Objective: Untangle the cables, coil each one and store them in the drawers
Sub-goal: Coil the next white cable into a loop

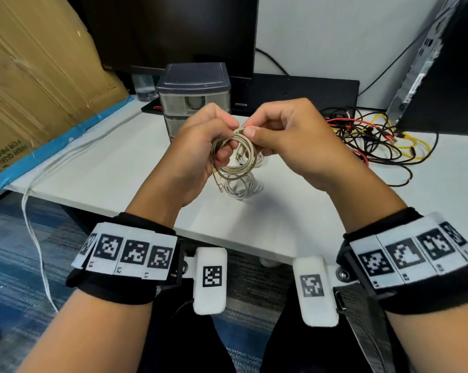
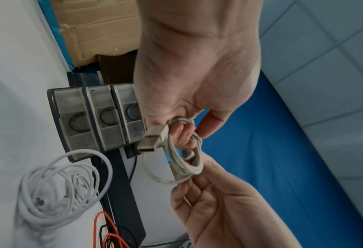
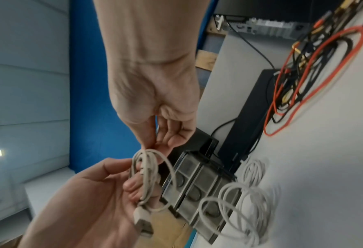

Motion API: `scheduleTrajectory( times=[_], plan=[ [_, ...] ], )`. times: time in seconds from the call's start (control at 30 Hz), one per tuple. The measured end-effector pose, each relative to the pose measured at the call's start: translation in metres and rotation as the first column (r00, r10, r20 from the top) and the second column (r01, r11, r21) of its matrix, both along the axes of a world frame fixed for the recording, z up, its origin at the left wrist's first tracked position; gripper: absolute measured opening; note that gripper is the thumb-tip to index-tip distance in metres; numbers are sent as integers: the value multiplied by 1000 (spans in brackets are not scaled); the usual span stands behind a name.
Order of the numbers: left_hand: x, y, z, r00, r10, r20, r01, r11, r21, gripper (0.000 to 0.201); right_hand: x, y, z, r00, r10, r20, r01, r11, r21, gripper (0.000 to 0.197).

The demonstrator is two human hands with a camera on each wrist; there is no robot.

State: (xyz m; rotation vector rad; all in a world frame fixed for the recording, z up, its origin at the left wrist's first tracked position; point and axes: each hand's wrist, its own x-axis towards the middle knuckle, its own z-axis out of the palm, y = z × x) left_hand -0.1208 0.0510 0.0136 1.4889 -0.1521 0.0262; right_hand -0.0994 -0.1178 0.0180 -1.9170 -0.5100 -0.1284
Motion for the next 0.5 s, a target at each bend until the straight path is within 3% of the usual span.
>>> scheduleTrajectory(
  times=[0.13, 0.27, 0.37, 0.43, 0.5],
  plan=[
    [-2, -1, 2, 997, -17, 79, 17, 1000, 9, 16, -2, -3, 7, 991, 40, -130, -24, 992, 128, 11],
    [-3, -2, 2, 993, -12, 121, 9, 1000, 22, 19, -5, -5, 10, 989, 50, -139, -33, 992, 123, 22],
    [-3, -3, 3, 988, 1, 154, -7, 999, 38, 13, -8, -7, 11, 986, 64, -152, -41, 988, 151, 16],
    [-2, -5, 4, 987, 10, 163, -15, 999, 30, 7, -11, -6, 12, 992, 71, -108, -60, 992, 107, 4],
    [-2, -6, 4, 986, 17, 168, -22, 999, 26, 6, -11, -5, 13, 996, 62, -57, -61, 998, 21, 5]
  ],
)
